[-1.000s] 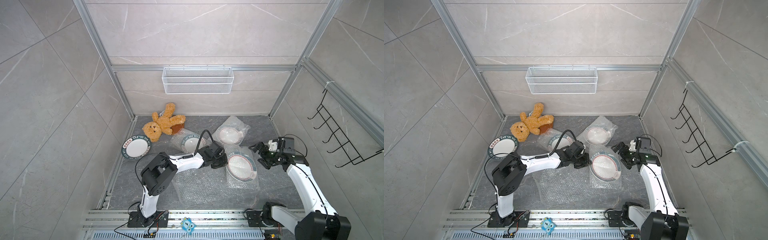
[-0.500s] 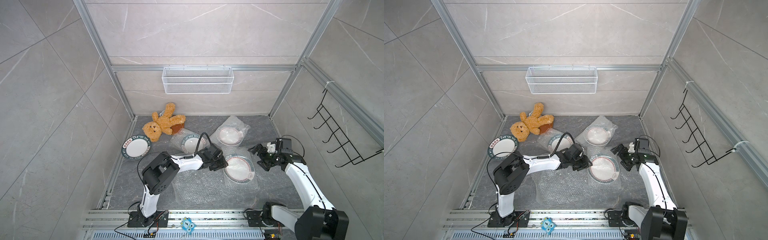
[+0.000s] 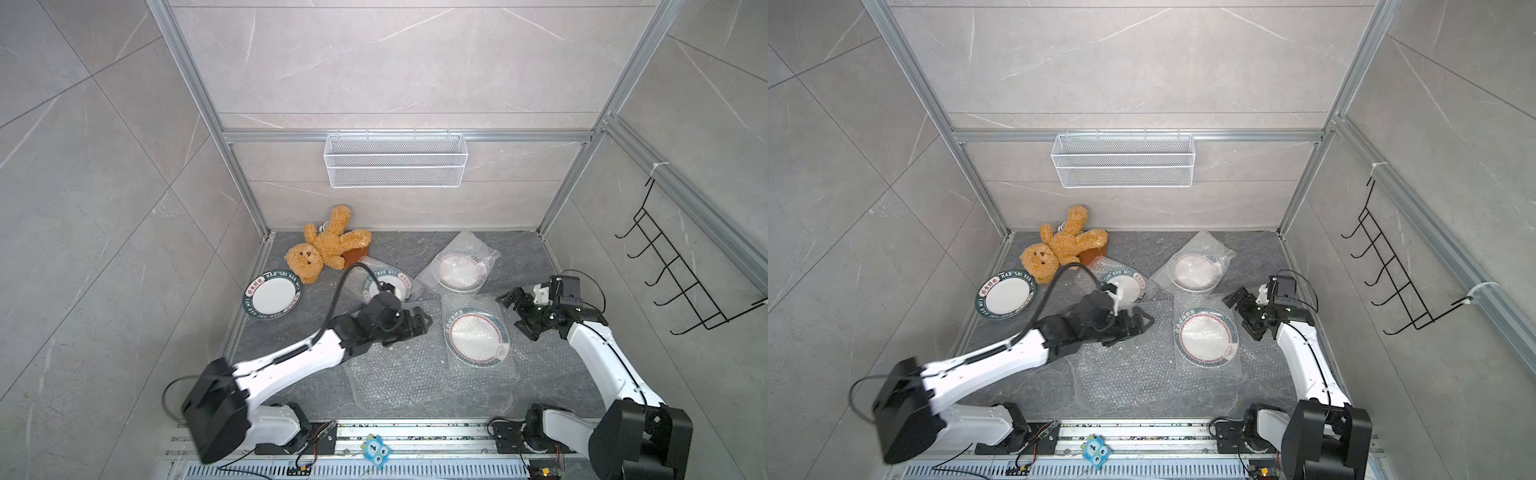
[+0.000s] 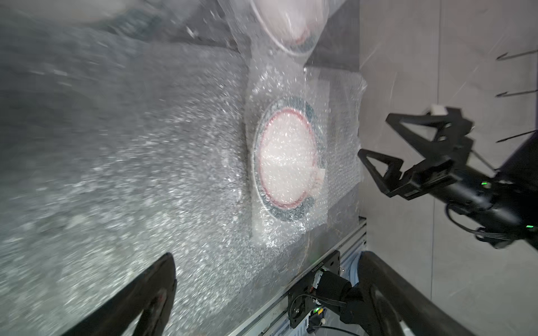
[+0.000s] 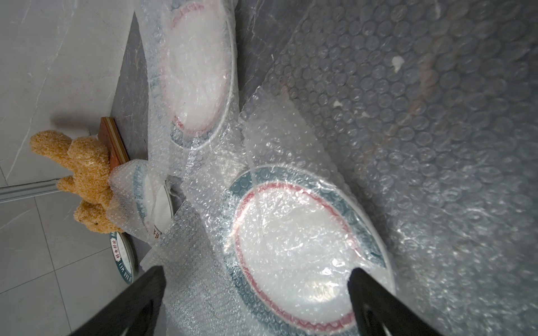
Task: Unpack dinner plates from bubble wrap
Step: Place the bubble wrap at the center of the board, then adjust the bubble wrap at the center of the board.
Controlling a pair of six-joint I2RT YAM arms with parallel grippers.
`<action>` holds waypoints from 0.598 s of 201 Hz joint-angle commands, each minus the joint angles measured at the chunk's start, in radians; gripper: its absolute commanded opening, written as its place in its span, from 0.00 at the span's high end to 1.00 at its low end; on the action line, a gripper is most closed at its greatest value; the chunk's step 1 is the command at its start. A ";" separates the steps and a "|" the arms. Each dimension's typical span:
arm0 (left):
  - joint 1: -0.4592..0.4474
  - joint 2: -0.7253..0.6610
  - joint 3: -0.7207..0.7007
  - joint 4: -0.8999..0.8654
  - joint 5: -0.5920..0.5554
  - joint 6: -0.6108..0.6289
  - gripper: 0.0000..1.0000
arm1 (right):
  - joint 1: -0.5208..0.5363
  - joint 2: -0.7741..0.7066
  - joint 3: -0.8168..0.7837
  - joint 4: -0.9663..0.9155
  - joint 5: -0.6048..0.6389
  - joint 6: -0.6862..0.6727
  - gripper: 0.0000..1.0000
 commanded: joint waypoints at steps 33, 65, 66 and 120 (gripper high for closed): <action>0.316 -0.256 -0.236 -0.046 0.171 -0.038 0.03 | -0.067 0.057 -0.032 0.049 0.180 0.032 0.00; 0.253 -0.021 -0.096 0.020 0.234 0.009 0.04 | -0.112 0.103 -0.044 0.071 0.169 0.027 0.00; 0.250 -0.015 -0.095 0.020 0.232 0.006 0.05 | -0.114 0.103 -0.045 0.072 0.169 0.026 0.00; 0.227 0.122 -0.175 0.075 0.193 -0.059 0.05 | -0.184 0.107 -0.079 0.066 0.182 0.025 0.00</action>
